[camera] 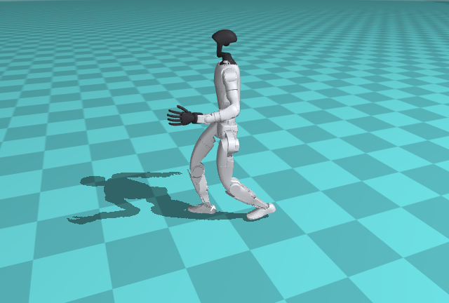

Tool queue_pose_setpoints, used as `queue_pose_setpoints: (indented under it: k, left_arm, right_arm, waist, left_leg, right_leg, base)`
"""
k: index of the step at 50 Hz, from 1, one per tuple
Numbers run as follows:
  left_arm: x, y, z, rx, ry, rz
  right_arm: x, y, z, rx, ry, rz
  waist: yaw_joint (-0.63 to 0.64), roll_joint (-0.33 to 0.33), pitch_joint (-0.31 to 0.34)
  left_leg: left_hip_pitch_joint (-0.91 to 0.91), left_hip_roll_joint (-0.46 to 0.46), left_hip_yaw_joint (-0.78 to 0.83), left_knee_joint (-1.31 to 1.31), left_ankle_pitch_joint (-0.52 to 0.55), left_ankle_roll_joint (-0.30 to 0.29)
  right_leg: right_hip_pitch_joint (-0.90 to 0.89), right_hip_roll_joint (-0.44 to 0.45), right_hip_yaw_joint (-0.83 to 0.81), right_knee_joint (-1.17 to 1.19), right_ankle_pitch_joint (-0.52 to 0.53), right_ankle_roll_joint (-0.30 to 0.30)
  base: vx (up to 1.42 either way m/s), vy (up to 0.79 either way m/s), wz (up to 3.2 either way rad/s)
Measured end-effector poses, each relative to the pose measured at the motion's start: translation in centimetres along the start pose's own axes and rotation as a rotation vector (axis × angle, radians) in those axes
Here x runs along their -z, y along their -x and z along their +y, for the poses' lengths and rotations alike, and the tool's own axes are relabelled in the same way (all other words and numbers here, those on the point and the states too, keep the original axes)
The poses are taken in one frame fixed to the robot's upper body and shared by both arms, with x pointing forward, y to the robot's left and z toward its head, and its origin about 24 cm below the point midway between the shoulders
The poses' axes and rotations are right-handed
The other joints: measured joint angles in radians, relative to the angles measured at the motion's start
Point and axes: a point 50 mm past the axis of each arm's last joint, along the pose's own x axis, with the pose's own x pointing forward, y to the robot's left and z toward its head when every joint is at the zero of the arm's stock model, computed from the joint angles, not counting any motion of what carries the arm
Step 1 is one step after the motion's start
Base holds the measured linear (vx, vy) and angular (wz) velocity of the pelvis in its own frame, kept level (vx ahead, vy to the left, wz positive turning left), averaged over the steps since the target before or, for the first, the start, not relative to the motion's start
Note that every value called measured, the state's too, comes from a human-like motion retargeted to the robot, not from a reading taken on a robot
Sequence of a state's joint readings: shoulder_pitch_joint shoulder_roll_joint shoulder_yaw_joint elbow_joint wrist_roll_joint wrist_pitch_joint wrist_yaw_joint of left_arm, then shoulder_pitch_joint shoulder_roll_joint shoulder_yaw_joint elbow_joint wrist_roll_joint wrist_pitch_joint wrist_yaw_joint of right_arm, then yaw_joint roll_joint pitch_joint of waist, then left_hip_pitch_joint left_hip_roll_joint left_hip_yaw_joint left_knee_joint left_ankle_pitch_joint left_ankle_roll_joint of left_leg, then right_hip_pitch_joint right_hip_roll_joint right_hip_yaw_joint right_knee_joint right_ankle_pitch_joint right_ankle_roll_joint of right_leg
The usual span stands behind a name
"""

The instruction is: Run

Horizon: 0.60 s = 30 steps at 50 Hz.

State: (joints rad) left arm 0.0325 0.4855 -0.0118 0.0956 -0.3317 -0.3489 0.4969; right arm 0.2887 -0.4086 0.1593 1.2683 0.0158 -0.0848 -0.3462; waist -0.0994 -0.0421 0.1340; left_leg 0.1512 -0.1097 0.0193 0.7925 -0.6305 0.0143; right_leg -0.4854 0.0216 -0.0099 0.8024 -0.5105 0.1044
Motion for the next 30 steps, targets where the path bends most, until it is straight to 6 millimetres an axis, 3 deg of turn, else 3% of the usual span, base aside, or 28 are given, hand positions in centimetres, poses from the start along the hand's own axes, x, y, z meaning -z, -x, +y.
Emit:
queue_pose_setpoints:
  k: [3, 7, 10, 12, 16, 20, 25, 30]
  left_arm:
    - [1.3, 0.6, 1.4, -0.05, -0.004, 0.066]
    - [3.8, 1.9, 3.0, -0.101, -0.02, 0.194]
    - [5.3, 3.2, 3.5, -0.096, -0.026, 0.288]
    - [6.0, 4.1, 3.5, -0.078, -0.03, 0.339]
    - [7.1, 5.9, 3.6, -0.033, -0.061, 0.423]
    - [8.3, 8.4, 4.0, -0.002, -0.111, 0.517]
    - [10.3, 12.3, 5.1, 0.009, -0.197, 0.66]
    - [12.7, 16.3, 7.3, -0.016, -0.307, 0.844]
  right_arm:
    - [-0.2, 0.2, 0.7, -0.032, -0.011, -0.012]
    - [-4.0, 0.3, 2.2, -0.076, -0.042, -0.13]
    - [-9.0, 0.6, 2.7, -0.072, -0.086, -0.286]
    - [-12.9, 1.1, 2.4, -0.047, -0.128, -0.415]
    - [-20.6, 3.4, 0.6, 0.029, -0.235, -0.686]
    - [-26.5, 6.6, -1.9, 0.099, -0.358, -0.927]
    - [-30.3, 10.0, -4.6, 0.14, -0.469, -1.129]
    - [-31.5, 11.2, -5.5, 0.155, -0.442, -1.212]
  waist:
    - [0.013, 0.018, 0.005]
    - [0.032, 0.069, 0.034]
    - [0.06, 0.106, 0.043]
    - [0.083, 0.116, 0.046]
    - [0.13, 0.117, 0.05]
    - [0.17, 0.111, 0.048]
    - [0.191, 0.106, 0.025]
    - [0.177, 0.096, -0.028]
  left_leg:
    - [0.027, 0.017, -0.031, 0.116, 0.027, -0.017]
    - [-0.014, 0.095, -0.053, 0.359, 0.173, -0.07]
    - [-0.122, 0.18, -0.038, 0.559, 0.27, -0.071]
    - [-0.209, 0.239, -0.012, 0.662, 0.256, -0.031]
    - [-0.385, 0.332, 0.054, 0.765, 0.133, 0.064]
    - [-0.536, 0.368, 0.134, 0.71, 0.019, 0.114]
    - [-0.642, 0.374, 0.284, 0.445, -0.029, 0.093]
    - [-0.631, 0.356, 0.496, 0.138, -0.005, 0.057]
  right_leg:
    - [0.021, 0.025, -0.005, 0.108, 0.001, -0.032]
    - [0.103, 0.077, -0.052, 0.166, -0.047, -0.099]
    - [0.152, 0.112, -0.087, 0.163, -0.089, -0.138]
    - [0.186, 0.119, -0.102, 0.147, -0.114, -0.15]
    - [0.259, 0.11, -0.122, 0.105, -0.159, -0.158]
    - [0.333, 0.09, -0.14, 0.055, -0.194, -0.153]
    - [0.425, 0.055, -0.192, -0.03, -0.205, -0.133]
    - [0.497, 0.026, -0.291, -0.104, -0.194, -0.111]
  base:
    - [0.57, -0.07, 0.3]
    - [0.51, -0.07, 0.41]
    - [0.46, -0.05, 0.46]
    - [0.44, -0.06, 0.51]
    - [0.43, -0.06, 0.54]
    - [0.42, -0.03, 0.6]
    - [0.4, 0.02, 0.87]
    - [0.36, 0.09, 1.24]
